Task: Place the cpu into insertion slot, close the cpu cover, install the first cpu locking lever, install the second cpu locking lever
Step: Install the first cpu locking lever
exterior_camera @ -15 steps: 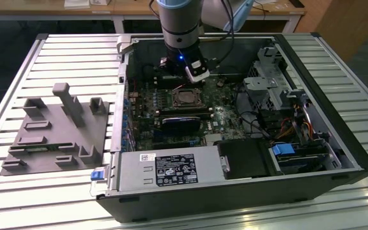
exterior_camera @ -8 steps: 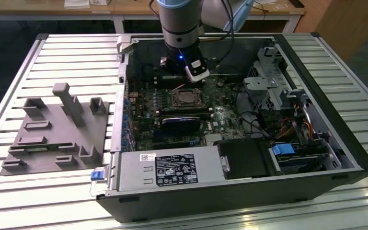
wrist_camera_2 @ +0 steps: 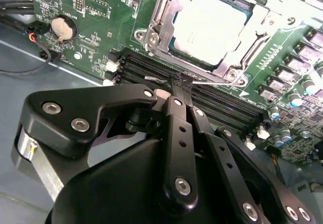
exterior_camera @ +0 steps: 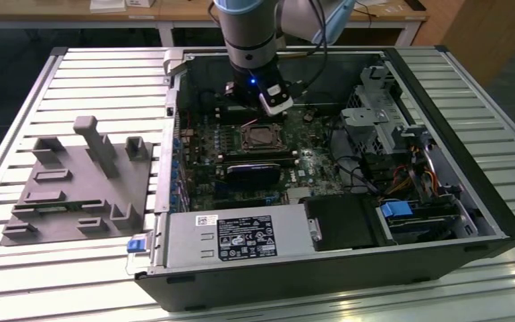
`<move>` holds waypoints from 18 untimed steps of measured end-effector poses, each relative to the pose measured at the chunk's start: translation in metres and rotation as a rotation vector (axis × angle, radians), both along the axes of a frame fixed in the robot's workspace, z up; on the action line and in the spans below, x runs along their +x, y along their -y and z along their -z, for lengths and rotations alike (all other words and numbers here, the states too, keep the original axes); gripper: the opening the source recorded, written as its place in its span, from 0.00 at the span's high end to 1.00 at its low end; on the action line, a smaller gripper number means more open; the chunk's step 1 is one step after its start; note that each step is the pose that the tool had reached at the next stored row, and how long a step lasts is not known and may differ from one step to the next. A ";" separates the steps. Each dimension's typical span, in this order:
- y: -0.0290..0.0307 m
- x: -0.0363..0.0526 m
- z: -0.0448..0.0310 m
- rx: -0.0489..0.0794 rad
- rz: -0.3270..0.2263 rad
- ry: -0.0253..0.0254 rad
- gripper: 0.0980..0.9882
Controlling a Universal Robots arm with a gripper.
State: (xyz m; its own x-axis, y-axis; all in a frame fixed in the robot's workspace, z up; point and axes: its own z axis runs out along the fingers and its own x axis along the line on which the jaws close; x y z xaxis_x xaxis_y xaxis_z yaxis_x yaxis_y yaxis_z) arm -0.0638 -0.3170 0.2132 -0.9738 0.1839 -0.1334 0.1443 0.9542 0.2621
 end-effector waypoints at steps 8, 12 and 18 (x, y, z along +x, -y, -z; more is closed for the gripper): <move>-0.0061 0.0000 0.0031 -0.024 0.001 0.0008 0.99; -0.0084 0.0000 0.0036 -0.030 0.012 0.0006 0.99; -0.0104 0.0000 0.0050 -0.038 0.058 0.0001 0.99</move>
State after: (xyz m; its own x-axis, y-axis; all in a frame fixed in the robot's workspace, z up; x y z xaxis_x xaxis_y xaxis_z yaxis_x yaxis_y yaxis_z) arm -0.0638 -0.3066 0.2082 -0.9618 0.2344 -0.1415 0.1992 0.9536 0.2258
